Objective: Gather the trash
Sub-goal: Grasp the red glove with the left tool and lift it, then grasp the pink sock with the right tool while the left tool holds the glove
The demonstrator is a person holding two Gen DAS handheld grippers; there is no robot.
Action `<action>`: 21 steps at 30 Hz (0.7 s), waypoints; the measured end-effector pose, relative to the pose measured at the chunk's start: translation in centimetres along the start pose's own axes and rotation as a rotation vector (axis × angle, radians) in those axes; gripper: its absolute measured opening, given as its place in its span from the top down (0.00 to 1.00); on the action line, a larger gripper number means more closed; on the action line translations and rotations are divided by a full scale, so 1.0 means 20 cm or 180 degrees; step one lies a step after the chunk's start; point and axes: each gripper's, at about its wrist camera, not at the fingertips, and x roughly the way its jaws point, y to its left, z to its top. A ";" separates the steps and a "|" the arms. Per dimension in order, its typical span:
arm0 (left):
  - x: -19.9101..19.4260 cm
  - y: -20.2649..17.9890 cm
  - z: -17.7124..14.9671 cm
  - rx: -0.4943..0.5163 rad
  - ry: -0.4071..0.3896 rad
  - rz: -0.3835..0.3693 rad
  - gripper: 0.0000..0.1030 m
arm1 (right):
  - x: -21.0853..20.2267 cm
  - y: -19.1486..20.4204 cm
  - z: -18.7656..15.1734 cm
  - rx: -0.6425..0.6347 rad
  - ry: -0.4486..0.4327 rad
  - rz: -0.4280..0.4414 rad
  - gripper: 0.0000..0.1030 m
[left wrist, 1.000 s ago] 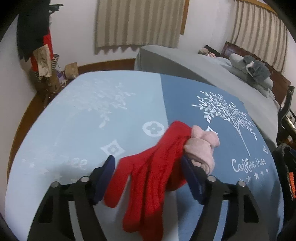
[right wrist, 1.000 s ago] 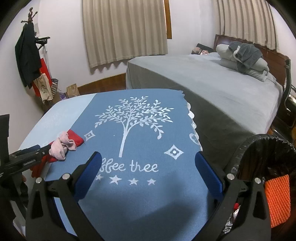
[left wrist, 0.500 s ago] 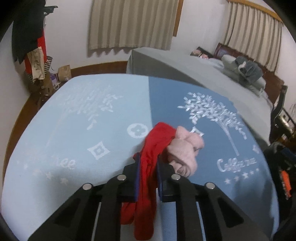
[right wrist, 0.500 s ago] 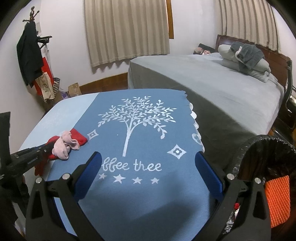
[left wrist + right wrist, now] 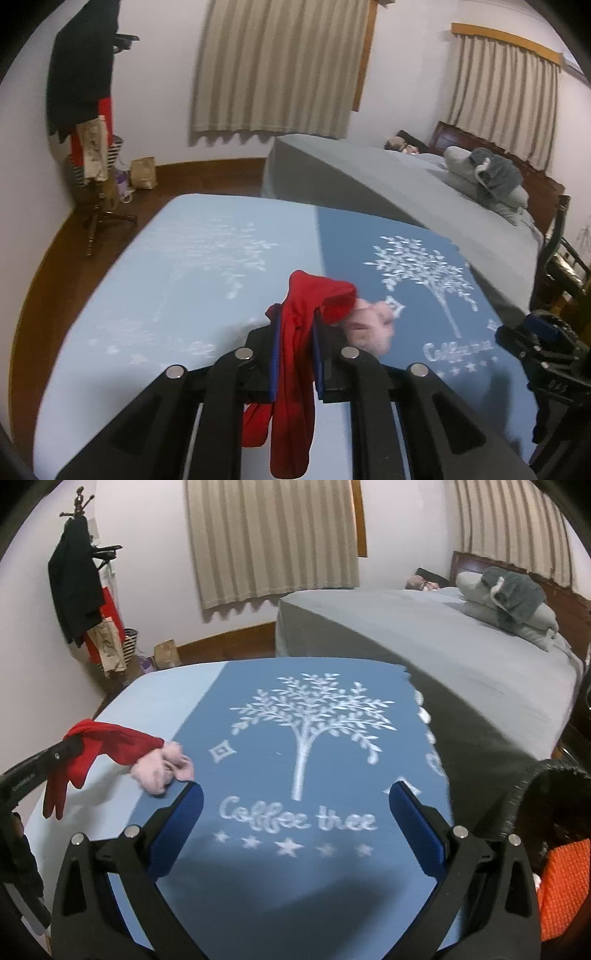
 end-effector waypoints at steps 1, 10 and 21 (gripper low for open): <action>0.00 0.02 0.00 -0.0016 0.0008 0.0049 0.86 | 0.01 0.03 0.01 -0.0009 -0.0003 0.0028 0.05; -0.01 0.21 -0.02 -0.0143 -0.0019 0.0315 0.86 | 0.12 0.27 0.08 -0.0113 0.0024 0.0240 0.05; -0.01 0.33 -0.09 -0.0248 -0.0008 0.0441 0.86 | 0.25 0.49 0.08 -0.0312 0.0150 0.0292 0.05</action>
